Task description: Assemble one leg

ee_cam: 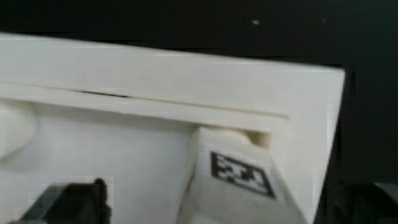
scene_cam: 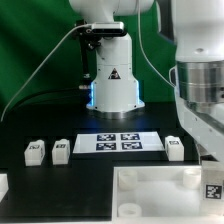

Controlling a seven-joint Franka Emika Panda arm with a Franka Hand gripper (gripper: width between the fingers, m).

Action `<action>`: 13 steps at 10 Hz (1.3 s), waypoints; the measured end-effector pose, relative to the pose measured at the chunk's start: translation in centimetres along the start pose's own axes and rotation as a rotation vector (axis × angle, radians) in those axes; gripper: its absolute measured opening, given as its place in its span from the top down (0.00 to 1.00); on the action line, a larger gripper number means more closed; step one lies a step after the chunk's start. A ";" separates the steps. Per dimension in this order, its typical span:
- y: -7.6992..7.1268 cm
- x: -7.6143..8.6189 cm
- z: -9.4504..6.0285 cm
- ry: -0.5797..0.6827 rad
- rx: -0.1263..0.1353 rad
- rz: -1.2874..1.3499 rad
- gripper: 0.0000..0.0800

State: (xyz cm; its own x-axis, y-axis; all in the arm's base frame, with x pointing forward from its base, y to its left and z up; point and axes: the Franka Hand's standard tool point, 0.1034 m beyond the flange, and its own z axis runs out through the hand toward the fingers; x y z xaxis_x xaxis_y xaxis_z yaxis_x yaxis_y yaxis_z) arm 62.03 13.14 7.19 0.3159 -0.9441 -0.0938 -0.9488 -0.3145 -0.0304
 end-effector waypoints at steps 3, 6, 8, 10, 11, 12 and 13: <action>0.0 -0.1 0.1 0.009 0.006 -0.370 0.19; 0.1 0.4 0.0 0.017 -0.001 -0.750 0.19; -0.1 1.2 -0.2 0.033 -0.003 -1.017 0.19; -0.1 1.1 -0.2 0.032 -0.003 -0.985 0.19; 0.0 1.2 -0.2 0.032 -0.003 -0.983 0.32; 0.0 1.2 -0.2 0.032 -0.002 -0.930 0.52; 0.0 1.1 -0.1 0.030 0.000 -0.819 0.52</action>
Offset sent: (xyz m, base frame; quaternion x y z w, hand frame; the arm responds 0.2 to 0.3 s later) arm 0.0000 0.0000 0.0000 0.0000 0.0000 -0.2667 0.9638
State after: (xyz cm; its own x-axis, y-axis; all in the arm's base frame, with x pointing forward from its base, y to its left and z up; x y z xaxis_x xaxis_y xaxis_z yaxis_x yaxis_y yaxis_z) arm 62.43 12.06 7.23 0.9085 -0.4177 -0.0154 -0.4175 -0.9053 -0.0780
